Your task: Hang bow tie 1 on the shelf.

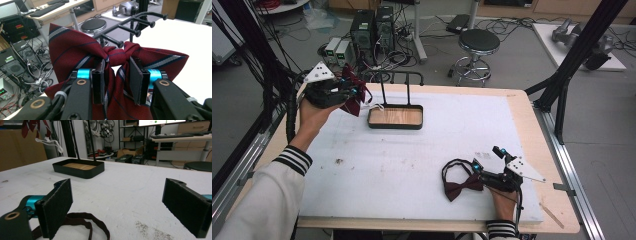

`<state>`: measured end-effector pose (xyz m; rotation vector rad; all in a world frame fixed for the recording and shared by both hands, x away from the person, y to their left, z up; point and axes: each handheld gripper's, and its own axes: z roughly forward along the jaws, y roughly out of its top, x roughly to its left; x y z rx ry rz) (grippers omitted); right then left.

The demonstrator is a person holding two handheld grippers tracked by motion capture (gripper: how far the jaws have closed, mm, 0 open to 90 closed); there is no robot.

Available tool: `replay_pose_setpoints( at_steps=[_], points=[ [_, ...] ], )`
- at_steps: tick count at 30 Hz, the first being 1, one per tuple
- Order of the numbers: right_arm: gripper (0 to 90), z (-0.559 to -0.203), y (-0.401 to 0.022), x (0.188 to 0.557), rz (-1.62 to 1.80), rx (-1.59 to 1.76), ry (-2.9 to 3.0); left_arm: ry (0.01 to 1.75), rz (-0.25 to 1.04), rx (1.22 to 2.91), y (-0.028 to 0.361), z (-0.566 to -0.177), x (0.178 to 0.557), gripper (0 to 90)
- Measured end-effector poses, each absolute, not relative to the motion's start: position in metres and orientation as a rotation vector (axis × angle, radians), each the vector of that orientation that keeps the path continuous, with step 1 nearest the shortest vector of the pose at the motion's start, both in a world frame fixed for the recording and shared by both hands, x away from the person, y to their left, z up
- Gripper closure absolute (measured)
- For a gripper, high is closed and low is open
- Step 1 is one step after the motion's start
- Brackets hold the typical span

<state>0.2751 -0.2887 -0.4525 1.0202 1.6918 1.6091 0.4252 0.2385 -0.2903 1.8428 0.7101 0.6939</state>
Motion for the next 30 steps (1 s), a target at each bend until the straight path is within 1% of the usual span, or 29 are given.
replay_pose_setpoints(
  at_steps=[12,30],
  points=[
    [8.7,-0.453,-0.289,0.275,1.611,1.019,1.694,0.712,0.714,1.829,0.232,-0.277,0.441,67.1],
    [8.7,-0.453,-0.288,0.275,1.609,1.017,1.689,0.804,0.713,1.782,0.242,-0.288,0.46,67.1]
  ],
)
